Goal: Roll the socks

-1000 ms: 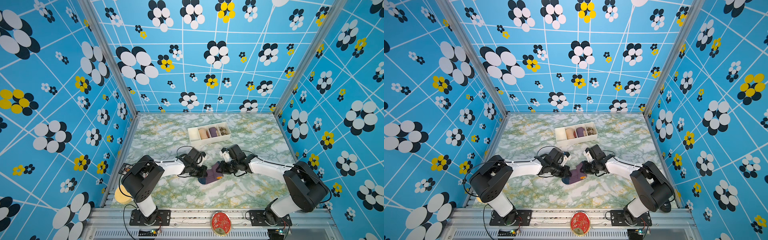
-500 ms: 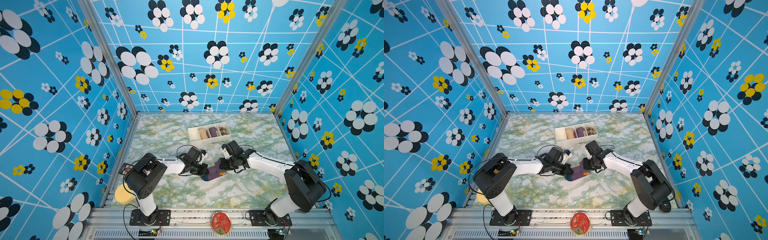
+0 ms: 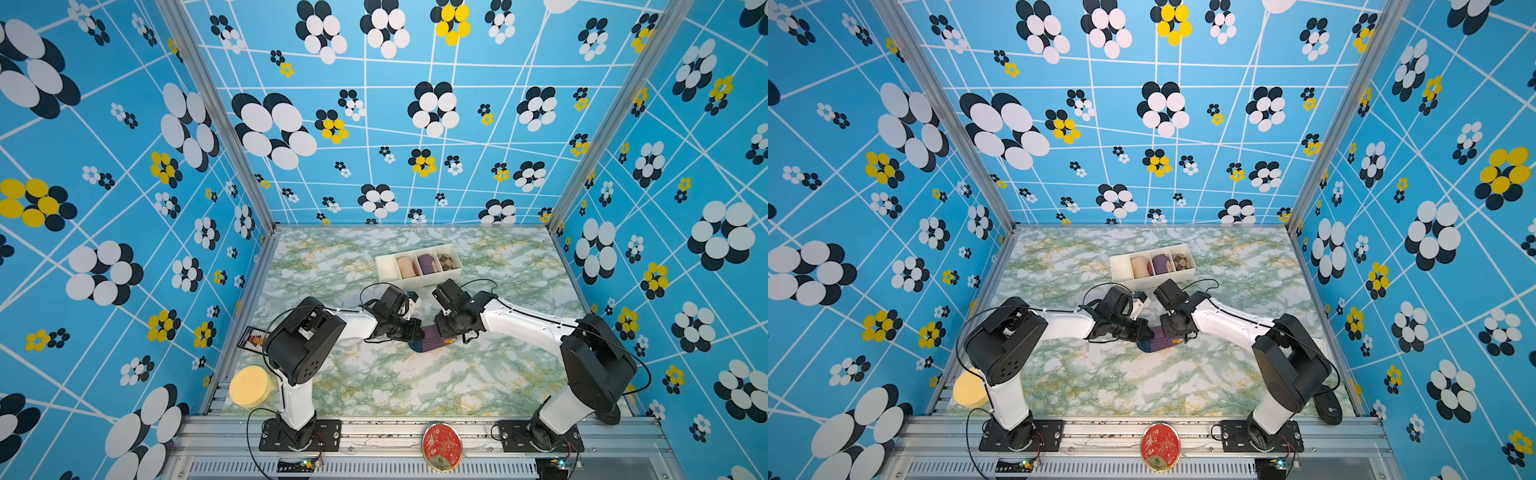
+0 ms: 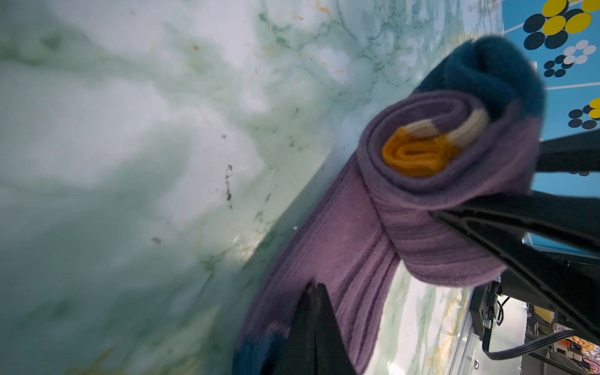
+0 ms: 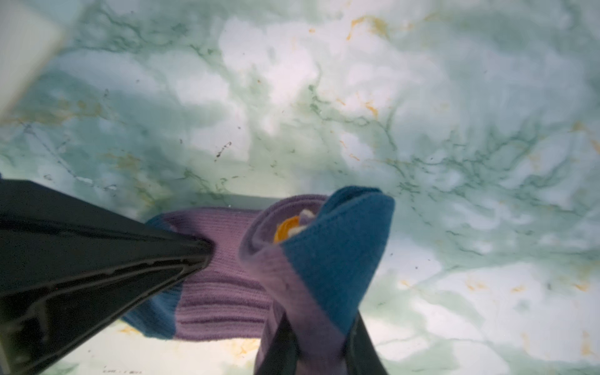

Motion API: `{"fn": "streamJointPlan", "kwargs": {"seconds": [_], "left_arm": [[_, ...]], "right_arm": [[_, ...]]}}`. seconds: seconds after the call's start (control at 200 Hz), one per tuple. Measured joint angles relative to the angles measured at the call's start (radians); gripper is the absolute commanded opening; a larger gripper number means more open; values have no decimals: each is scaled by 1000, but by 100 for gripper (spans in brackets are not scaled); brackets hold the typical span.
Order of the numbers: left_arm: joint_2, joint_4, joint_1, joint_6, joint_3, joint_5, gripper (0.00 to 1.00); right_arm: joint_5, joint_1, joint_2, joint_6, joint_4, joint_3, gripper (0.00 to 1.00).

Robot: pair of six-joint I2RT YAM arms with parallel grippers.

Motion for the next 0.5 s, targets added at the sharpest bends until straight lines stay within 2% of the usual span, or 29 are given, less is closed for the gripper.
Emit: {"fn": "streamJointPlan", "kwargs": {"seconds": [0.305, 0.505], "left_arm": [[0, -16, 18, -2, 14, 6, 0], [-126, -85, 71, -4, -51, 2, 0]], "right_arm": [[115, 51, 110, -2, -85, 105, 6], [220, 90, 156, -2, -160, 143, 6]]}}
